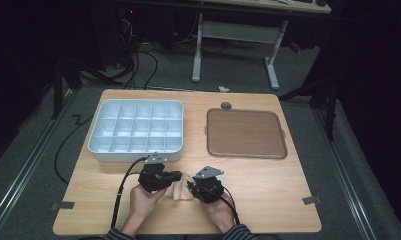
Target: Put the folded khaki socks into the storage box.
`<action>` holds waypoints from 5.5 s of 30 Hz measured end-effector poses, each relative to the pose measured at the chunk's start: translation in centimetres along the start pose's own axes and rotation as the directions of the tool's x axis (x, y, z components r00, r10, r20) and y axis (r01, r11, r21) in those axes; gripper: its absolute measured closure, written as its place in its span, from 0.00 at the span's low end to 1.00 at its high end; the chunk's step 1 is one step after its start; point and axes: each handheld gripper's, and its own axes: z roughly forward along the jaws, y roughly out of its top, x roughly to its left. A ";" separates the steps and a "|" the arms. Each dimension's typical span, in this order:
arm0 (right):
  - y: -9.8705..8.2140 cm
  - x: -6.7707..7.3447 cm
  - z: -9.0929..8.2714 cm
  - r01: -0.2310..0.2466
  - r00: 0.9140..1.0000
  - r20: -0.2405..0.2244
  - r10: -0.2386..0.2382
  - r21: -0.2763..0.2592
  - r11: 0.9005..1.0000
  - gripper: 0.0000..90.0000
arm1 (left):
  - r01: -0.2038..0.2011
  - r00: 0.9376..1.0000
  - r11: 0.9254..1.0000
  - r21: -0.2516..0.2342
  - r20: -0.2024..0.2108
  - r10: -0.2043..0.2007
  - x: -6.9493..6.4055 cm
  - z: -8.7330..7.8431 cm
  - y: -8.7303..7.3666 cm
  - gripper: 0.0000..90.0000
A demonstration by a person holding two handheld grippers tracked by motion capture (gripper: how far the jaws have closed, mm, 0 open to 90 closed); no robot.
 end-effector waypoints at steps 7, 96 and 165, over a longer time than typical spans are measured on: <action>0.1 -0.1 0.1 0.020 1.000 -0.012 -0.020 0.004 1.000 0.83 | -0.002 1.000 1.000 -0.001 0.020 0.002 -0.3 0.4 0.5 0.95; -3.1 1.5 -2.4 0.089 0.994 -0.059 -0.089 -0.008 0.996 0.96 | -0.122 0.992 0.990 0.070 -0.023 0.124 -0.2 5.5 0.6 0.94; -6.9 -9.2 -7.3 -0.145 0.957 0.234 0.171 -0.125 0.982 0.63 | 0.057 0.990 0.995 0.076 -0.131 -0.047 -1.0 4.6 -1.1 0.43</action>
